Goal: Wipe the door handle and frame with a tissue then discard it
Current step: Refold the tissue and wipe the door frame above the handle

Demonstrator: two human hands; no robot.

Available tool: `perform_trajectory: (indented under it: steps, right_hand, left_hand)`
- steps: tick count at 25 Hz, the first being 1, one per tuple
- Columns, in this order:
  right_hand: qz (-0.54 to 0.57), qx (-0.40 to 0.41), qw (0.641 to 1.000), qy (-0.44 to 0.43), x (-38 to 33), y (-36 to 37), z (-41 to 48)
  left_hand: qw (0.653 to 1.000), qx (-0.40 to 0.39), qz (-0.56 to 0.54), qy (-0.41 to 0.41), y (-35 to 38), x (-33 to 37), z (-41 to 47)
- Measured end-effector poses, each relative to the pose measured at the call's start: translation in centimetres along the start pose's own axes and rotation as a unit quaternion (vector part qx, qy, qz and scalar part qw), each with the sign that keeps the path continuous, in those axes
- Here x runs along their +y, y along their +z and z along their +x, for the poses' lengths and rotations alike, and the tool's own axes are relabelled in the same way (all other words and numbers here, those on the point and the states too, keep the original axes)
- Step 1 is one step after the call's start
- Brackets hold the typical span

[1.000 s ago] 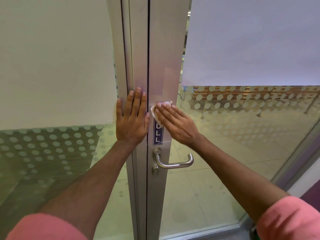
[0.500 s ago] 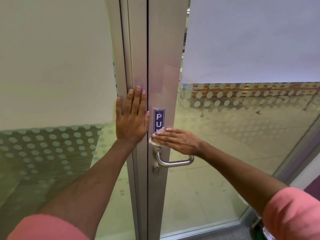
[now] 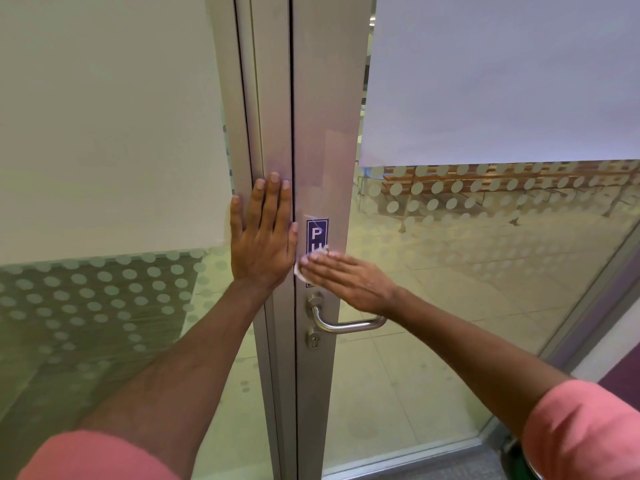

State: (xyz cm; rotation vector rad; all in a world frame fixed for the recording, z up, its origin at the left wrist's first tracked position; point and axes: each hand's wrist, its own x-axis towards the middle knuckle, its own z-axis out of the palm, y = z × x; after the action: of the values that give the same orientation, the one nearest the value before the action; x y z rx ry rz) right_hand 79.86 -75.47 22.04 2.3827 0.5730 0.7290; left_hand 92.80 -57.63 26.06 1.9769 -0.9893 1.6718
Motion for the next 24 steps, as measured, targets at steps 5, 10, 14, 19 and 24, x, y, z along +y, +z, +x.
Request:
perform_trajectory:
  steps: [5, 10, 14, 19, 24]
  right_hand:
    - [-0.005, -0.022, 0.999, -0.026, 2.3, -0.7, -1.8]
    - [-0.046, 0.157, 0.978, 0.125, 4.5, -2.8, 3.4]
    - [-0.02, 0.179, 0.976, 0.126, 2.2, -1.6, 4.7]
    - [0.005, 0.014, 1.0, 0.018, -0.6, 0.8, 0.0]
    - [-0.026, 0.042, 0.999, 0.016, 2.8, -1.3, 0.7]
  left_hand:
    - [1.0, 0.0, -0.002, -0.001, -0.2, 0.1, 0.0]
    - [1.0, -0.009, -0.002, -0.003, -0.4, 0.2, 0.0]
    - [1.0, -0.008, 0.001, -0.004, -0.5, 0.2, 0.1]
    - [1.0, -0.011, 0.006, -0.002, -0.5, 0.1, 0.1]
    - [1.0, -0.01, 0.002, -0.004, -0.4, 0.1, 0.1]
